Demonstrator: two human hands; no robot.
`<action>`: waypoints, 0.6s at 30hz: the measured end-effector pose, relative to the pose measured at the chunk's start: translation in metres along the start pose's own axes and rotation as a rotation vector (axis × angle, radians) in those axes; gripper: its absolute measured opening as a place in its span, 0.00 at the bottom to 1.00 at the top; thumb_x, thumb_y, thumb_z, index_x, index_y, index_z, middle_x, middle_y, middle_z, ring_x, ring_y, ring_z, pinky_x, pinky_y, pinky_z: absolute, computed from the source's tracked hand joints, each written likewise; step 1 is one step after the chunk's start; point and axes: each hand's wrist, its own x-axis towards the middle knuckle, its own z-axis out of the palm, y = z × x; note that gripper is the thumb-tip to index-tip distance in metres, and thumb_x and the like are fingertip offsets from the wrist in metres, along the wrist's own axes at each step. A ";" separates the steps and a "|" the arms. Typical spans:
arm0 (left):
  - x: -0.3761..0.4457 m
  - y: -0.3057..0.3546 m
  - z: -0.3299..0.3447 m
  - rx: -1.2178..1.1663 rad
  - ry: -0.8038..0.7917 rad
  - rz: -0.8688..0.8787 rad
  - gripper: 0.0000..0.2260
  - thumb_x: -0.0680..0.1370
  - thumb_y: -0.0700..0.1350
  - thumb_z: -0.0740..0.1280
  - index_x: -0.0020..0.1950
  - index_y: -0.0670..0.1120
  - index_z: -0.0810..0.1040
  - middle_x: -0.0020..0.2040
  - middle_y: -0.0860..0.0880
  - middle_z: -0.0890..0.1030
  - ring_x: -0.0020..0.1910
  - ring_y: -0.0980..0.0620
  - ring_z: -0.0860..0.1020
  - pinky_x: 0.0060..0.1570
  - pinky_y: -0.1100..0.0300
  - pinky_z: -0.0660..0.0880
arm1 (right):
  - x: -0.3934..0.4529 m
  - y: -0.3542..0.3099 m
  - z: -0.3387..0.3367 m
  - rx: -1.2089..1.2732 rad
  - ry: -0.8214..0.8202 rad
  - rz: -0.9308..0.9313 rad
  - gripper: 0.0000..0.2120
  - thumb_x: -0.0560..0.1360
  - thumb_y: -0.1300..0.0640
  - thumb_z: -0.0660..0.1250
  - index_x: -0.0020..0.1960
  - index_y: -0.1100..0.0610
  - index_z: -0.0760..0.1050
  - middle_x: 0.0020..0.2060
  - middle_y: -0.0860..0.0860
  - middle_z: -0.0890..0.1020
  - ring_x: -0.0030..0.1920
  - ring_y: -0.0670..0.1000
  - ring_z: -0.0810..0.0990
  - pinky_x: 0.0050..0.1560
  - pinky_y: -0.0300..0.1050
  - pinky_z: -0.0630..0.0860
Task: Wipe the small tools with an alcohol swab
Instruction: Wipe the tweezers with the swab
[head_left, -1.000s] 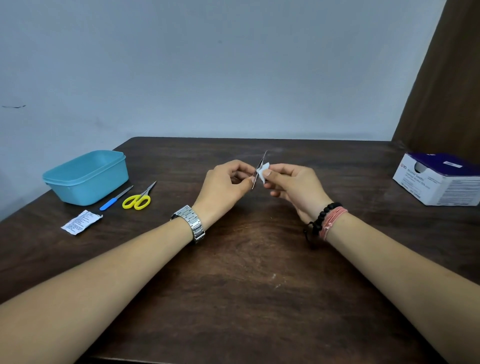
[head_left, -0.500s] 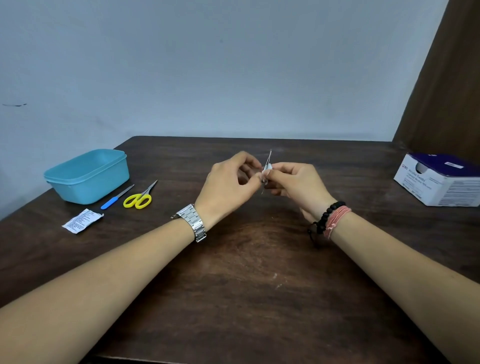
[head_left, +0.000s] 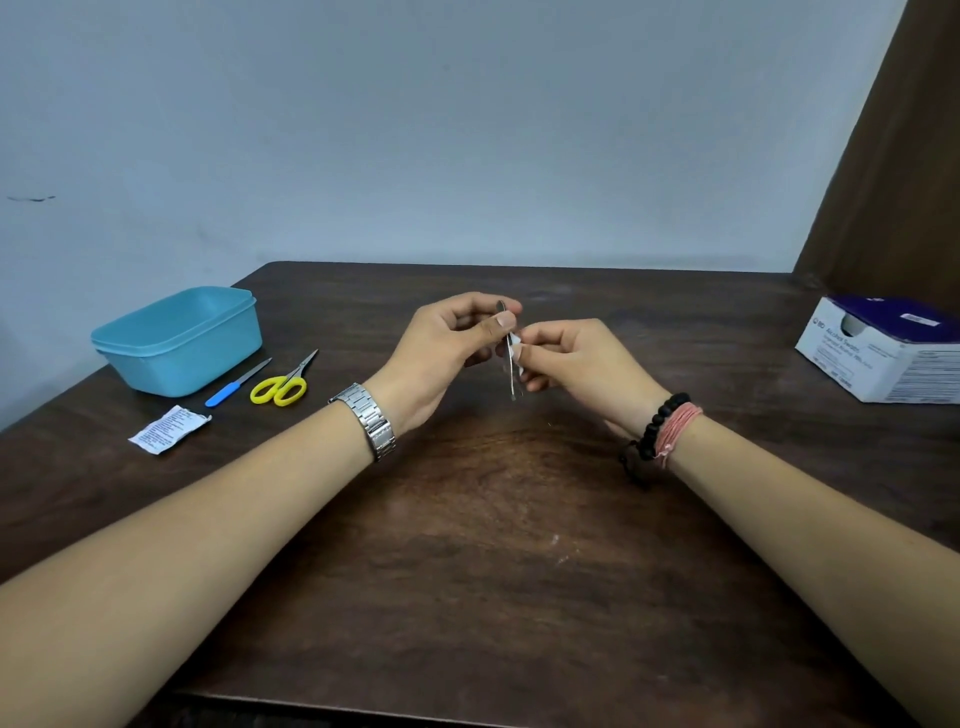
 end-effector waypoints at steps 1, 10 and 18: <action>0.000 0.000 0.000 -0.034 0.005 -0.011 0.05 0.77 0.40 0.69 0.50 0.47 0.83 0.41 0.48 0.82 0.45 0.49 0.76 0.45 0.62 0.73 | 0.000 0.000 0.000 -0.006 -0.009 -0.006 0.06 0.78 0.62 0.66 0.50 0.63 0.81 0.36 0.53 0.81 0.35 0.43 0.79 0.39 0.36 0.78; 0.003 0.000 -0.003 -0.161 0.086 -0.043 0.03 0.76 0.38 0.70 0.47 0.45 0.82 0.38 0.51 0.80 0.36 0.58 0.77 0.42 0.64 0.76 | -0.003 0.000 -0.003 -0.126 -0.026 -0.062 0.05 0.76 0.63 0.69 0.49 0.60 0.82 0.39 0.57 0.86 0.40 0.48 0.83 0.41 0.38 0.79; 0.003 -0.001 -0.004 -0.219 0.126 -0.092 0.01 0.77 0.38 0.69 0.47 0.42 0.80 0.38 0.49 0.81 0.35 0.57 0.78 0.40 0.65 0.77 | -0.003 -0.003 -0.003 0.103 0.022 -0.072 0.05 0.77 0.66 0.67 0.51 0.60 0.80 0.40 0.54 0.85 0.38 0.46 0.81 0.42 0.38 0.79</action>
